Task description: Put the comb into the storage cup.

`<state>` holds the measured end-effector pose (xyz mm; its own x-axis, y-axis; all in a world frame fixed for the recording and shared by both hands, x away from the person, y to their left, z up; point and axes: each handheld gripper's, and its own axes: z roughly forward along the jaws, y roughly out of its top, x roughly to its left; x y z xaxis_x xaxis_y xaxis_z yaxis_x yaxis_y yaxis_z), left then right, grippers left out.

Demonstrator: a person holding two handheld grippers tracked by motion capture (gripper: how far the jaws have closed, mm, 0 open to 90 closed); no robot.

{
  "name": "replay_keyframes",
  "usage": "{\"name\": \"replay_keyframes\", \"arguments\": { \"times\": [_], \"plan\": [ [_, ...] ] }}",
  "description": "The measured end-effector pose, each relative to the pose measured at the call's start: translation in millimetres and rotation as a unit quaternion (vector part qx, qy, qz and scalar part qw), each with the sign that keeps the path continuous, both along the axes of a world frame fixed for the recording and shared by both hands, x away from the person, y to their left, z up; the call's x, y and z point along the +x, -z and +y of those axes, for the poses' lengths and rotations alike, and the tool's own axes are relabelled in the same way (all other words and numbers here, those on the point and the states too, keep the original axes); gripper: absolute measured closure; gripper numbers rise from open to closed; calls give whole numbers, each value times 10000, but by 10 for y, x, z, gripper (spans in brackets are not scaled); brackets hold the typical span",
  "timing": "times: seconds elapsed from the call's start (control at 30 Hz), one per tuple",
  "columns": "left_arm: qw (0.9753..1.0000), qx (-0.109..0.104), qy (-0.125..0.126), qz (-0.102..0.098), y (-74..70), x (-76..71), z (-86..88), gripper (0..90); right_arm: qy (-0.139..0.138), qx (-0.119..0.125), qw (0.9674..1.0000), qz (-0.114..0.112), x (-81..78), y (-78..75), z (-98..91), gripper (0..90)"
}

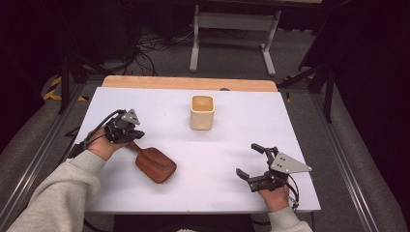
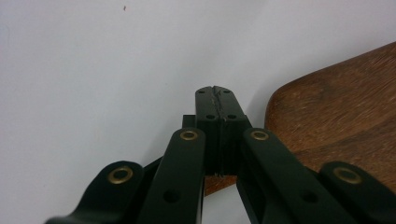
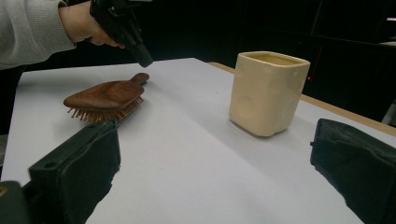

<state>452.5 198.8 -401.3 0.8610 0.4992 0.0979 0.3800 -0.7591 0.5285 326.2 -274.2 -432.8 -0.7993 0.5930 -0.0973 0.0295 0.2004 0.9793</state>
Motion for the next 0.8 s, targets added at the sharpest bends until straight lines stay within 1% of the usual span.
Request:
{"name": "replay_keyframes", "arguments": {
  "times": [0.03,0.1,0.17,0.2,0.37,0.47,0.53,0.57,0.67,0.8],
  "plan": [
    [10000,0,0,0,0,0,0,900,-3,-1,10000,0,-1,-1,1,23],
    [9998,157,-19,130,27,16,-15,900,-7,0,10000,-2,-2,-2,1,22],
    [9995,234,35,196,46,32,-26,900,-9,2,10000,3,-4,-2,1,22],
    [9992,322,37,244,64,38,-37,900,-11,-1,10000,4,-4,-2,2,23],
    [9975,603,72,367,147,57,-94,900,-48,4,10000,16,-3,0,10,22],
    [9966,707,109,406,172,65,-116,900,-55,4,10000,11,-1,2,10,22],
    [9960,750,113,480,190,66,-125,900,-57,-7,10000,11,-3,1,8,22],
    [9952,840,126,482,196,67,-130,900,-55,-11,10000,6,-3,1,5,22],
    [9945,902,165,512,210,66,-127,900,-58,-5,10000,11,-3,1,3,22],
    [9933,950,164,634,209,44,-99,900,-62,-1,10000,11,-4,0,3,22]
  ]
}}
